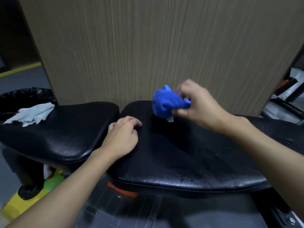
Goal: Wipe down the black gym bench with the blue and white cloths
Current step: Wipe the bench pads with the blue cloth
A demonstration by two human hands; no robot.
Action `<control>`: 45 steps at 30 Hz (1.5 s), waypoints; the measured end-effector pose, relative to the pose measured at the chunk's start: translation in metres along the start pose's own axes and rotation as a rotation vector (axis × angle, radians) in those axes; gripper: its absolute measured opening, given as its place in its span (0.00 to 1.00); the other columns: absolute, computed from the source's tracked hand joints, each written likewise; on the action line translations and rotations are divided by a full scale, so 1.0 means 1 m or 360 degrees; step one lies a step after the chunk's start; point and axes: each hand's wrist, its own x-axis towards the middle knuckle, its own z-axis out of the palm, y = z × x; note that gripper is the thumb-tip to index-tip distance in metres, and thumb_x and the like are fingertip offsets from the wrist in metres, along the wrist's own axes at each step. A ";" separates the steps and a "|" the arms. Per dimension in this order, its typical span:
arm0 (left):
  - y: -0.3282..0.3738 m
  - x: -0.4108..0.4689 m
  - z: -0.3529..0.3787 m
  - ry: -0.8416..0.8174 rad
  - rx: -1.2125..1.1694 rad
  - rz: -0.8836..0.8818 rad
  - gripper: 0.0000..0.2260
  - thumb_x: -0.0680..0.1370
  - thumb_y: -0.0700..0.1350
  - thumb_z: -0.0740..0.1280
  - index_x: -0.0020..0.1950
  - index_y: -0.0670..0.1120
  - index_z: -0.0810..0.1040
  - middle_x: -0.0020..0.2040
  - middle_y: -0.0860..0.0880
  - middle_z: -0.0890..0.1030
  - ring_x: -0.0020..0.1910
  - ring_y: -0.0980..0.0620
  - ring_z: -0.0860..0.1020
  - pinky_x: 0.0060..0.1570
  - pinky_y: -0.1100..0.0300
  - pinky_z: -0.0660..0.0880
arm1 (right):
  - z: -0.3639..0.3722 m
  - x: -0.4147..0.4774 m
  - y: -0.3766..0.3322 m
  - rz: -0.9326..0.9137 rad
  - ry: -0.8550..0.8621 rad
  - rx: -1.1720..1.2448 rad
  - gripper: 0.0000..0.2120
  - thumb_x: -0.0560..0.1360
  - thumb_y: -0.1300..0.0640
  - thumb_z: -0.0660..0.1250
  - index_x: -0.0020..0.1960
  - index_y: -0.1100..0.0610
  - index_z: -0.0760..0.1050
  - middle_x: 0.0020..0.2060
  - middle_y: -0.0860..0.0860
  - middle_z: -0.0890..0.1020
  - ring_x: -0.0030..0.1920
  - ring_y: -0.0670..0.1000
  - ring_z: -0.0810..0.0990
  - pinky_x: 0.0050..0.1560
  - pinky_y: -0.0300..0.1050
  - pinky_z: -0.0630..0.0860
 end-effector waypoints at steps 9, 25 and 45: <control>0.008 -0.004 -0.005 0.0103 -0.0116 -0.0132 0.20 0.76 0.35 0.56 0.63 0.49 0.75 0.62 0.52 0.76 0.64 0.49 0.72 0.68 0.48 0.65 | 0.027 -0.018 -0.009 0.0421 -0.0317 0.0097 0.16 0.78 0.43 0.64 0.58 0.53 0.75 0.56 0.45 0.79 0.58 0.49 0.76 0.61 0.51 0.71; 0.001 0.000 0.000 0.0085 -0.0008 -0.0040 0.15 0.77 0.38 0.58 0.60 0.49 0.76 0.61 0.54 0.76 0.61 0.52 0.73 0.66 0.49 0.65 | 0.068 -0.024 -0.003 0.0512 -0.0911 -0.0449 0.28 0.77 0.33 0.52 0.75 0.33 0.52 0.80 0.47 0.50 0.79 0.58 0.48 0.72 0.69 0.47; 0.013 -0.001 -0.003 -0.0389 0.0288 0.0076 0.20 0.82 0.50 0.54 0.75 0.56 0.64 0.78 0.55 0.58 0.78 0.56 0.52 0.76 0.44 0.47 | 0.031 -0.114 -0.065 0.0469 -0.0868 -0.0330 0.28 0.77 0.35 0.50 0.76 0.32 0.50 0.80 0.48 0.47 0.79 0.55 0.48 0.74 0.66 0.46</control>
